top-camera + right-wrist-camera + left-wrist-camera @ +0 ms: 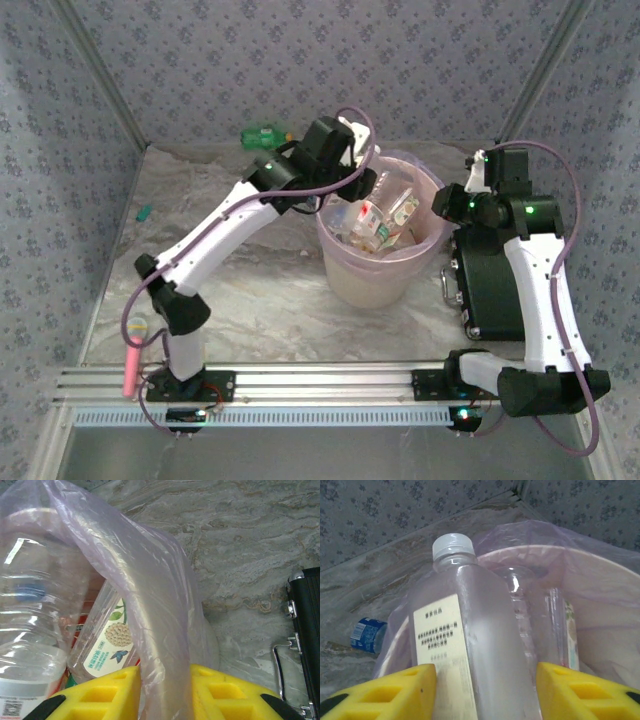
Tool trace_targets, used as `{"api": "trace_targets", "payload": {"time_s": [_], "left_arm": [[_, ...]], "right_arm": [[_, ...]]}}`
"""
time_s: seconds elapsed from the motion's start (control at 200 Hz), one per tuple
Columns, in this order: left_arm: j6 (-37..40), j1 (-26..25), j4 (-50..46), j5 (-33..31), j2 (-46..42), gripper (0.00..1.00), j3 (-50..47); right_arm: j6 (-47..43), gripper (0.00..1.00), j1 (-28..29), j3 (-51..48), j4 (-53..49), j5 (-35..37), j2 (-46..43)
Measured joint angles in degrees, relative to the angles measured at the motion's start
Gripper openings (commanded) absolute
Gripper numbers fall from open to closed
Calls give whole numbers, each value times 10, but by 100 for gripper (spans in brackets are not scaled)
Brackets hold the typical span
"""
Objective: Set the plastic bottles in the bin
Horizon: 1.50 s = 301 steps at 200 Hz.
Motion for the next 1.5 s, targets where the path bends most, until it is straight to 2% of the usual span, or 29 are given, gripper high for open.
{"api": "trace_targets", "payload": {"time_s": [0.15,0.3,0.475,0.65,0.825,1.039,1.119,1.264,1.384,1.504], "left_arm": [[2,3,3,0,5,35,1],[-19,4,42,5,-34,29,-68],[-38,5,77,5,-83,27,-141],[-44,11,77,17,-89,30,-147],[-40,11,64,15,-76,48,-124],[-35,20,65,30,-79,83,-124],[-45,30,80,38,-90,92,-124],[-71,78,144,49,-160,99,-170],[-132,169,208,76,-218,100,-239],[-215,247,275,106,-217,99,-313]], "right_arm": [[0,30,0,0,0,0,0],[0,30,0,0,0,0,0],[0,30,0,0,0,0,7],[0,30,2,0,4,0,9],[0,30,7,0,5,0,9],[0,30,12,0,9,0,9],[0,30,12,0,9,0,9],[0,30,13,0,9,0,9],[0,30,14,0,9,0,9],[0,30,17,0,9,0,9]]}}
